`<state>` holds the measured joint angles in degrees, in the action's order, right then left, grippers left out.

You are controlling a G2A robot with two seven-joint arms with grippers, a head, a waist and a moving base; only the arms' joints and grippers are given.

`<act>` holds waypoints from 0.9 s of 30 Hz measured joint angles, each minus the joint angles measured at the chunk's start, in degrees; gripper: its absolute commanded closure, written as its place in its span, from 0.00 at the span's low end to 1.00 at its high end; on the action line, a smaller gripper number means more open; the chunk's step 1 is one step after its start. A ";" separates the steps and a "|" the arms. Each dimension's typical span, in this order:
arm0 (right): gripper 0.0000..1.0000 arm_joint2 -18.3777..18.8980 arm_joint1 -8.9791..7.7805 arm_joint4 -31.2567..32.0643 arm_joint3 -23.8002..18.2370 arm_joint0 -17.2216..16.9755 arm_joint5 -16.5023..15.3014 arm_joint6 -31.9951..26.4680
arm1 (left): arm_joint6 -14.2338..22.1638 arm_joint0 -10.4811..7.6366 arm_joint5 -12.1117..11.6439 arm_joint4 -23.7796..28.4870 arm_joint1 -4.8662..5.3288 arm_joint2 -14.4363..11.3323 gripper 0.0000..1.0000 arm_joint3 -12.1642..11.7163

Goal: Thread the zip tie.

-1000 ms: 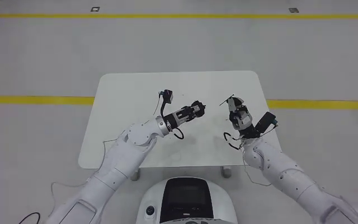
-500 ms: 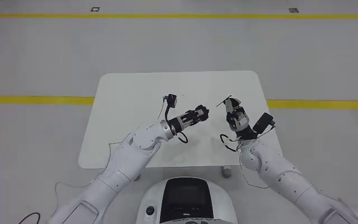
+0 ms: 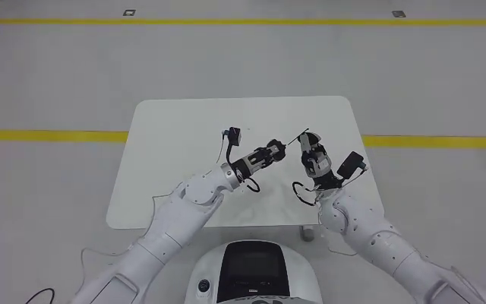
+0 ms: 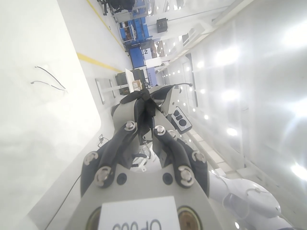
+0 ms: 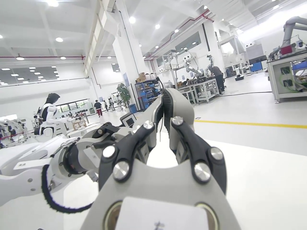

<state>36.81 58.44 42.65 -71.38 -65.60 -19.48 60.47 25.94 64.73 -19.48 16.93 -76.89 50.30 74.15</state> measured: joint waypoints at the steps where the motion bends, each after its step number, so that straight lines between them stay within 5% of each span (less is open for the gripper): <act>1: 1.00 0.00 0.00 0.01 0.00 0.00 0.00 0.00 | 0.08 0.07 0.00 -0.12 -0.06 0.12 1.00 0.02; 27: 1.00 6.41 1.55 3.99 -2.99 -4.24 0.00 -3.32 | 0.21 0.12 0.00 -0.19 -0.10 0.19 1.00 0.02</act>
<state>43.21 59.99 46.64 -74.36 -69.85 -19.48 57.15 26.14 64.84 -19.48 16.74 -76.99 50.48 74.17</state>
